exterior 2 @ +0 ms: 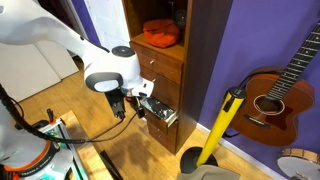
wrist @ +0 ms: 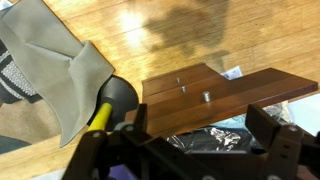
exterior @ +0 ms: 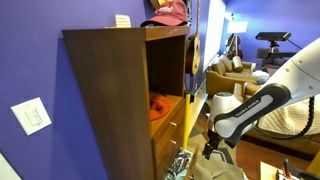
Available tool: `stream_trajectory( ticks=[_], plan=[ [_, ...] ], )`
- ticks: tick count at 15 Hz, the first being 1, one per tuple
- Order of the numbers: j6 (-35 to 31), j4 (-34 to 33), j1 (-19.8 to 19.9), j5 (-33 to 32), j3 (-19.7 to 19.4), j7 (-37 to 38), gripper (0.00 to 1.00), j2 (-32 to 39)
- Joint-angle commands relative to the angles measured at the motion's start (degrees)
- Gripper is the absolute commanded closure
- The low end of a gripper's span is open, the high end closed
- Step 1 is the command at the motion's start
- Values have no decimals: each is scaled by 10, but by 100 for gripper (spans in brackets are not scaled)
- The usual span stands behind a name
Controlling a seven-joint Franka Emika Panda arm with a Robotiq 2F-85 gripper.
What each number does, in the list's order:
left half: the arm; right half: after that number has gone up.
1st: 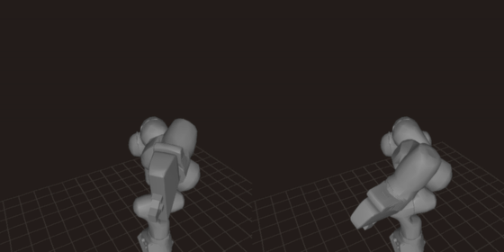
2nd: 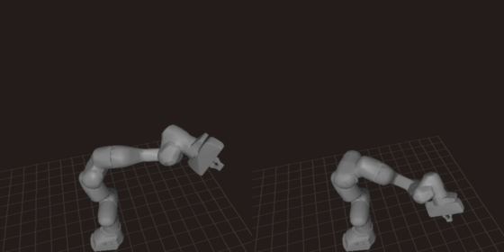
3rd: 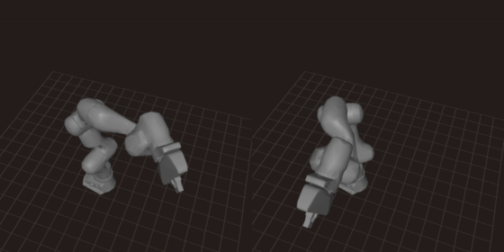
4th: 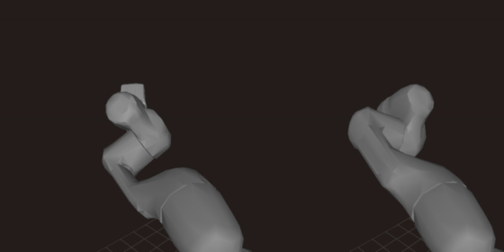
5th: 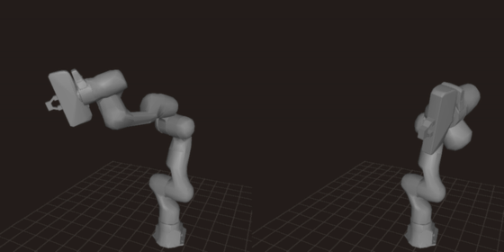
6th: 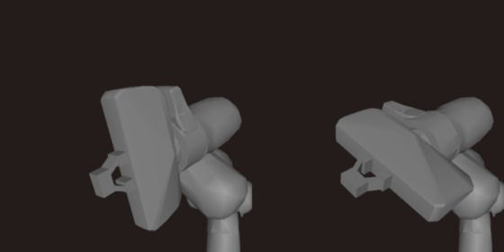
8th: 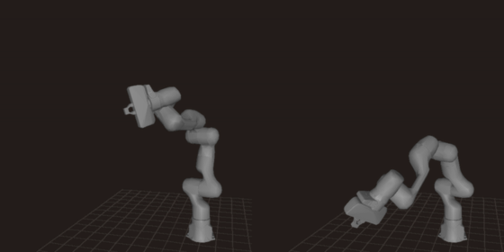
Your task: Close the first, second and third top drawers
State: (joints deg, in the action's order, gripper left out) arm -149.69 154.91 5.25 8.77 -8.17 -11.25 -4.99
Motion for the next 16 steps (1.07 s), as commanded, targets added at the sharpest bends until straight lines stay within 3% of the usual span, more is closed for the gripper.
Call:
stream_trajectory(
  ticks=[1, 4, 5, 11, 16],
  plan=[
    [2, 0, 2, -1, 2, 1, 0, -1],
    [1, 0, 2, -1, 2, 1, 0, -1],
    [-7, -12, 5, -12, 3, 27, 0, 33],
    [-53, -35, 8, 95, 16, -34, 0, 148],
    [-153, -81, 49, 253, 71, -82, 0, 243]
  ],
)
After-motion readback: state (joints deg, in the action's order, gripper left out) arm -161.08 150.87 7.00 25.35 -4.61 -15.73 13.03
